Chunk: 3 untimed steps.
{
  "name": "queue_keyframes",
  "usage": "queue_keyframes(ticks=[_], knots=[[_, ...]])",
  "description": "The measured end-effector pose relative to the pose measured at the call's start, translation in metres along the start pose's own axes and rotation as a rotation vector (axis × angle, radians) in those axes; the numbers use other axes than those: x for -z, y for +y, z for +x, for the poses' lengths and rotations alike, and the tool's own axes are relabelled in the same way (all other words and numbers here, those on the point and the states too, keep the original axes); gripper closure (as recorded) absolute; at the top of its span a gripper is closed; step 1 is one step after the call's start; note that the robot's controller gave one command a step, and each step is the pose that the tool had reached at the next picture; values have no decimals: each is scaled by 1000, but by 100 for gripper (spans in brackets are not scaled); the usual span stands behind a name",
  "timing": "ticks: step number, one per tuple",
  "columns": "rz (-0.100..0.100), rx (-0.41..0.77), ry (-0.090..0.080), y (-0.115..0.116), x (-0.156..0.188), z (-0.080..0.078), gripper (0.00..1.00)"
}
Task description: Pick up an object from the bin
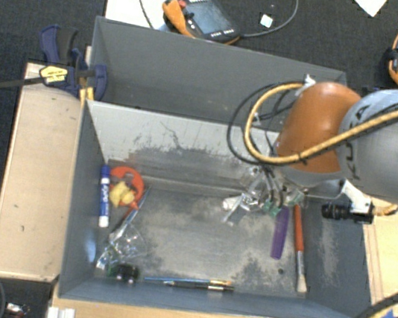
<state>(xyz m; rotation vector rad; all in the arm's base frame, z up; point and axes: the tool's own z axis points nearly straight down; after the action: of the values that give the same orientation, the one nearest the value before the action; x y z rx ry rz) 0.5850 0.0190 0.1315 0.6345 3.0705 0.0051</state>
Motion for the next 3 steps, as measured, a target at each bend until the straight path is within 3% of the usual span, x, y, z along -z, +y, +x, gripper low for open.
queue_keyframes(ticks=[1, 2, 3], knots=[[2, 243, 6, -38, -31, -23, 0], [1, -171, 4, -19, -61, -15, 0], [3, 97, 6, -36, -61, -21, 100]])
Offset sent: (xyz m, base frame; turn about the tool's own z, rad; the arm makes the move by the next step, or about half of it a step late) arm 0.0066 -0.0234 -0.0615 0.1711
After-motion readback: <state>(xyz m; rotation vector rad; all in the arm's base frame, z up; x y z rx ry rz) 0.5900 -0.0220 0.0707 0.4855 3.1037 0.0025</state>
